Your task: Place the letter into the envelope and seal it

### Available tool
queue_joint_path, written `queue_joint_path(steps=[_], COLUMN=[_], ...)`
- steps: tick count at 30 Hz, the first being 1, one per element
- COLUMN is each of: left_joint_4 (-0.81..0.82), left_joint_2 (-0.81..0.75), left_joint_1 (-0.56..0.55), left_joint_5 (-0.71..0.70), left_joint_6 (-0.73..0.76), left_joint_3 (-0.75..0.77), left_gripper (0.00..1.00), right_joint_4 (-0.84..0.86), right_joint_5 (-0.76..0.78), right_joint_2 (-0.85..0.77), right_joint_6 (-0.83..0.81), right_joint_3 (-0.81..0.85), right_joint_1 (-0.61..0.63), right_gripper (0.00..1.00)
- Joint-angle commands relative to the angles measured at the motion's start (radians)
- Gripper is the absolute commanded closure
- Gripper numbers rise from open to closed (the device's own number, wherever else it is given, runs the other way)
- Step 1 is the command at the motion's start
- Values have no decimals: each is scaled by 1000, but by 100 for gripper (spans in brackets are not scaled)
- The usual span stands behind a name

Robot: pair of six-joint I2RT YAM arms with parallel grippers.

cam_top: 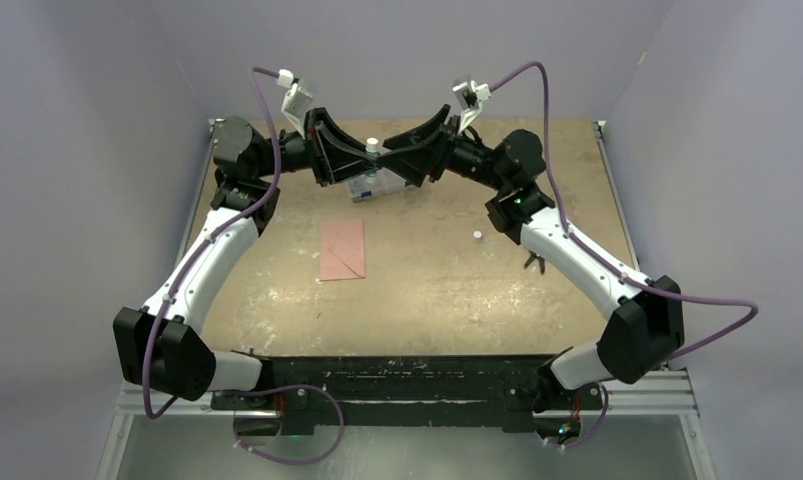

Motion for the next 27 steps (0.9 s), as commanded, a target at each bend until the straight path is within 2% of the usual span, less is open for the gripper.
queue_joint_path(steps=[1, 5, 12, 19, 22, 25, 27], left_joint_4=[63, 66, 89, 80, 72, 32, -27], left_joint_2=[2, 10, 8, 26, 26, 23, 19], left_joint_1=[-2, -2, -2, -3, -3, -3, -2], left_joint_5=[47, 50, 45, 53, 47, 23, -6], left_joint_6=[-33, -42, -64, -107, -112, -99, -71], left_joint_3=[46, 49, 52, 63, 68, 84, 98], left_gripper=[100, 100, 100, 100, 100, 100, 92], right_joint_4=[185, 228, 224, 279, 280, 280, 259], right_joint_5=[-60, -91, -95, -125, -138, -118, -71], right_joint_2=[18, 46, 80, 136, 162, 154, 131], right_joint_6=[115, 152, 158, 196, 212, 213, 208], right_joint_3=[41, 53, 76, 113, 140, 130, 116], right_joint_1=[2, 2, 7, 37, 52, 57, 57], right_gripper=[44, 55, 64, 69, 82, 91, 94])
